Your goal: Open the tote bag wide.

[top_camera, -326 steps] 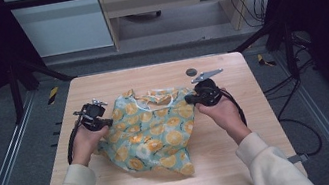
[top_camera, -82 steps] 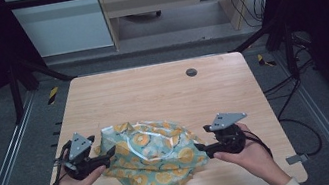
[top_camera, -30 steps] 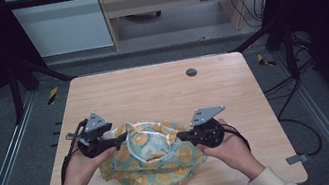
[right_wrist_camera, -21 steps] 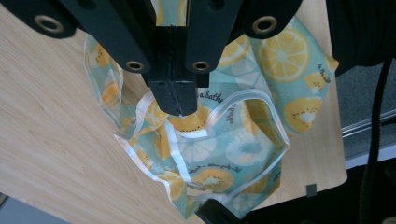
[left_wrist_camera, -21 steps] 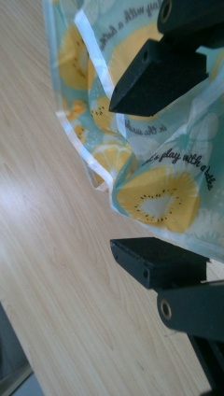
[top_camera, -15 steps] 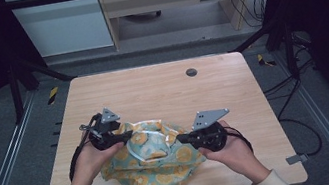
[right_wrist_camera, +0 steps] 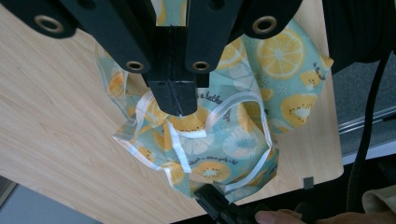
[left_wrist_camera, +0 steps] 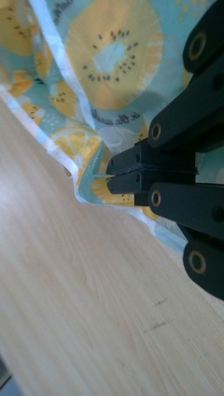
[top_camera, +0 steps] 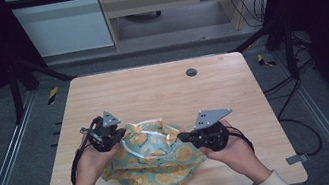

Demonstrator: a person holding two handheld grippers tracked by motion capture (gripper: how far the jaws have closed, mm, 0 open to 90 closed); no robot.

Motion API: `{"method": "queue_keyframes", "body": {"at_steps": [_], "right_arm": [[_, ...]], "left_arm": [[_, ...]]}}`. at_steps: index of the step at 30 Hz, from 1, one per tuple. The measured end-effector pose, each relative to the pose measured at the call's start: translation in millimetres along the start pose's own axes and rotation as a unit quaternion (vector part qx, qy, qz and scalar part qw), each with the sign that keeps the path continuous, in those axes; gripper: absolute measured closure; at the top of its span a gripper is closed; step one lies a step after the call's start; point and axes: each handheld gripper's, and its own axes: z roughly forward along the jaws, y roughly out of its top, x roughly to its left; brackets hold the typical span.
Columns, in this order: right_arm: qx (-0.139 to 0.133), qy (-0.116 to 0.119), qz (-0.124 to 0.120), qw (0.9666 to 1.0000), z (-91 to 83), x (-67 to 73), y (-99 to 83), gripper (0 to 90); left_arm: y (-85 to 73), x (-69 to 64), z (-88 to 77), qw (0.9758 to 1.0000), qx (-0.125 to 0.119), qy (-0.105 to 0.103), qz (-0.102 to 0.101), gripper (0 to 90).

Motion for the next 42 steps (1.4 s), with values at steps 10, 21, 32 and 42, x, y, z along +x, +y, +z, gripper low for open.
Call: {"method": "queue_keyframes", "body": {"at_steps": [10,21,32,42], "right_arm": [[-0.022,-0.019,-0.001,0.9996,-19.5,6.1,-6.6,90.0],[-0.038,-0.007,-0.010,0.9992,-35.5,25.1,-25.3,90.0],[-0.007,0.014,0.013,0.9998,-18.5,24.2,-55.0,90.0],[0.046,0.019,0.022,0.9985,0.5,20.9,-73.1,90.0]], "left_arm": [[-14.6,-7.0,-52.1,0.9935,-0.108,0.034,-0.011,90.0],[-48.8,-24.7,-78.9,0.9903,-0.138,0.014,-0.011,90.0],[-88.3,-29.7,-47.8,0.9954,-0.090,-0.019,-0.025,90.0],[-98.8,-38.4,-31.1,0.9989,-0.041,-0.023,0.002,90.0]]}}
